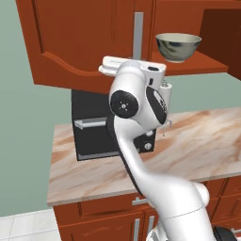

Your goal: Move the bowls from the cabinet to the plates on the dining table.

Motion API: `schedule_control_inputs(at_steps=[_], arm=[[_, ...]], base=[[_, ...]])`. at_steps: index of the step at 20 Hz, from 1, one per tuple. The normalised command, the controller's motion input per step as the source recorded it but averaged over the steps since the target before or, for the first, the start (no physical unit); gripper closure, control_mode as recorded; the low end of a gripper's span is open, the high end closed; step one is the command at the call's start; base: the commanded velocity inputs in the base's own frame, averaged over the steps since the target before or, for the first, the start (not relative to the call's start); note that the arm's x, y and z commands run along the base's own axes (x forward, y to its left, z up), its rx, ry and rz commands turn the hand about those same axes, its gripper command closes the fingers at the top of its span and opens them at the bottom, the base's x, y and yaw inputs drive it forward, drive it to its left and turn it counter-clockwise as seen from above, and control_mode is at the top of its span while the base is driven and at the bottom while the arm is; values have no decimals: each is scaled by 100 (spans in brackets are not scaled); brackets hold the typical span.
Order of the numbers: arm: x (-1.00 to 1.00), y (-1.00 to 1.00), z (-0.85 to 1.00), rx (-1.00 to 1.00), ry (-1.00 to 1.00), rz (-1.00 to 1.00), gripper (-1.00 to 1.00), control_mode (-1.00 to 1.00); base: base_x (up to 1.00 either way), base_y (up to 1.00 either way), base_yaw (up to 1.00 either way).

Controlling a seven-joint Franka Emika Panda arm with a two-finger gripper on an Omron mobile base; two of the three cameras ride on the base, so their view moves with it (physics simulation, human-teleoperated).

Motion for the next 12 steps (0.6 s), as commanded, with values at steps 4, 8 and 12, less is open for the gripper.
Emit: schedule_control_inputs(at_steps=[4, 8, 12], arm=[[-38, 30, 0, 5, 6, 0, 100, -100], [-36, 31, -1, 3, 4, 0, 100, -100], [-37, 24, 0, 4, 4, 0, 100, -100]], base=[[0, 0, 0], [0, 0, 0], [0, 0, 0]])
